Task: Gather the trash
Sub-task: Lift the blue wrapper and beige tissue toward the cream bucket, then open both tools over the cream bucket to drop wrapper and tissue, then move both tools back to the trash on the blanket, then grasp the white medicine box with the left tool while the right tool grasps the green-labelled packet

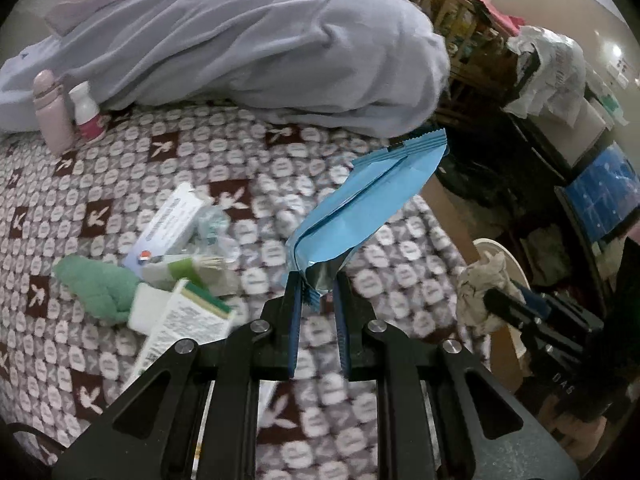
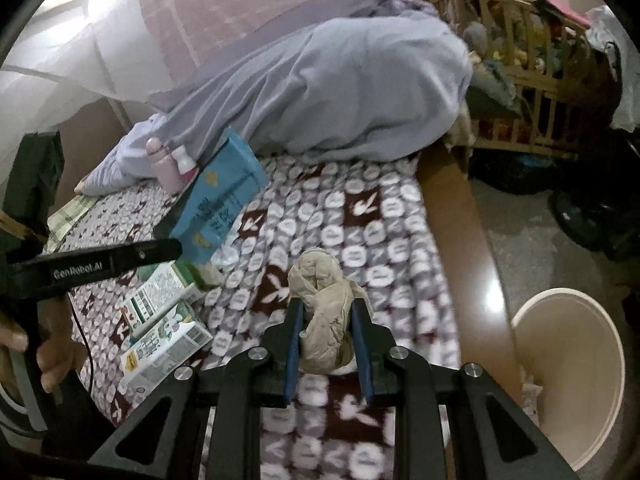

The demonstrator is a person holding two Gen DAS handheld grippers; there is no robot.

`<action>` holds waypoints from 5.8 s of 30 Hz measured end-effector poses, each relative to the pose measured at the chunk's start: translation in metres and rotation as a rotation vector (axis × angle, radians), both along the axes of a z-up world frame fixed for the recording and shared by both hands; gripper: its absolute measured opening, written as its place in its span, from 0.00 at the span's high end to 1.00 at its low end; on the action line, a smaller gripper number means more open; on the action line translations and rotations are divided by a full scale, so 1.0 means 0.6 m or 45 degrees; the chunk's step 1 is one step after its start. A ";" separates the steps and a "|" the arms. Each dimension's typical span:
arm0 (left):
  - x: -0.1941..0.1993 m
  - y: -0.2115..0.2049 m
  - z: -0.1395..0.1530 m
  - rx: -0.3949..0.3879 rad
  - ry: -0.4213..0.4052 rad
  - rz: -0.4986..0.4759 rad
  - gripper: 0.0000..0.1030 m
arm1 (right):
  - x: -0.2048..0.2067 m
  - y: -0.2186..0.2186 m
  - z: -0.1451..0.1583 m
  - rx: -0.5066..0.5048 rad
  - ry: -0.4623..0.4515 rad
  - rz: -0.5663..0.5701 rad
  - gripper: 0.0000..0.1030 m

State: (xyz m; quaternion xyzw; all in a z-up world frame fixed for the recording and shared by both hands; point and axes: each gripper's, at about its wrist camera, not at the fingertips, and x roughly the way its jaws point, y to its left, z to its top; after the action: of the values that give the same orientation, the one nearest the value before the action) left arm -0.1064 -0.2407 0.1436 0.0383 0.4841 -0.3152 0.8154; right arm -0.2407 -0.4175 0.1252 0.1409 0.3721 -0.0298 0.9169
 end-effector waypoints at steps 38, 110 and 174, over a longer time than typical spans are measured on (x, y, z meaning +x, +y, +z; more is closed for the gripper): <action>-0.179 -0.359 -0.043 0.007 0.170 -0.470 0.87 | -0.224 -0.287 -0.040 0.006 0.084 -0.510 0.78; -0.047 0.069 -0.060 0.341 -0.044 0.094 0.57 | 0.005 0.001 -0.078 0.049 0.217 -0.007 0.53; 0.121 0.269 -0.081 -0.174 0.185 0.224 0.74 | 0.352 0.252 -0.141 0.067 0.204 0.498 0.74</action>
State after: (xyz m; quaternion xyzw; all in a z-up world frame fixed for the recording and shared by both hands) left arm -0.0336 -0.0791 0.0953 -0.0827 0.5208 -0.2768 0.8033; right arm -0.0294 -0.2662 0.0404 0.0870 0.4647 0.1472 0.8688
